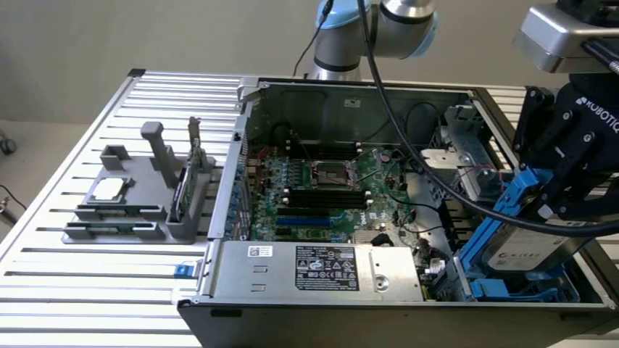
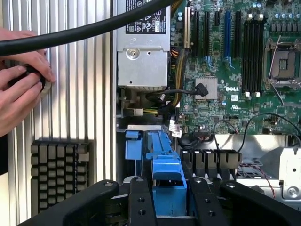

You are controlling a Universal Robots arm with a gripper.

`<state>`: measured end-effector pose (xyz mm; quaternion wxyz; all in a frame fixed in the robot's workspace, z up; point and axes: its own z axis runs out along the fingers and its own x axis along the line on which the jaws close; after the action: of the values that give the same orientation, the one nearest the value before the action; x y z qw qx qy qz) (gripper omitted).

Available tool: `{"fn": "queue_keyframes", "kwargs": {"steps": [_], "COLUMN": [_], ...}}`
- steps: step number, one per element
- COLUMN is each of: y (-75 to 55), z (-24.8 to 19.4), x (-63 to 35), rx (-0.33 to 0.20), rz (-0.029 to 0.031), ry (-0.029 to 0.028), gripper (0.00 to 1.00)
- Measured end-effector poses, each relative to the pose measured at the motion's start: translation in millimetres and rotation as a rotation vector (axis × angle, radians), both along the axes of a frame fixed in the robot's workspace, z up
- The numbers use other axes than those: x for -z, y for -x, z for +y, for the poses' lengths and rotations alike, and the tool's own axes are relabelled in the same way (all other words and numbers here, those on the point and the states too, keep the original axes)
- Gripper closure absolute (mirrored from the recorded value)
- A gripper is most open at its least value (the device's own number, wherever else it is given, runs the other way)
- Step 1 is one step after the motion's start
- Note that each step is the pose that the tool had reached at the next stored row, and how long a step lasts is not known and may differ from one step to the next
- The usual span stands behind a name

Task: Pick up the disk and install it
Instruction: 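Insert the disk into the insertion slot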

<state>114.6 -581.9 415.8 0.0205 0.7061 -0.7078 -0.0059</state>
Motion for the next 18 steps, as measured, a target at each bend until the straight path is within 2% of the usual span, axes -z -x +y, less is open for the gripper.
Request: {"fn": "queue_keyframes", "kwargs": {"steps": [18], "y": [0.0], "z": [0.2], "x": [28.6], "rx": [0.0], "rz": [-0.0004], "ry": [0.0004], "gripper": [0.67]}}
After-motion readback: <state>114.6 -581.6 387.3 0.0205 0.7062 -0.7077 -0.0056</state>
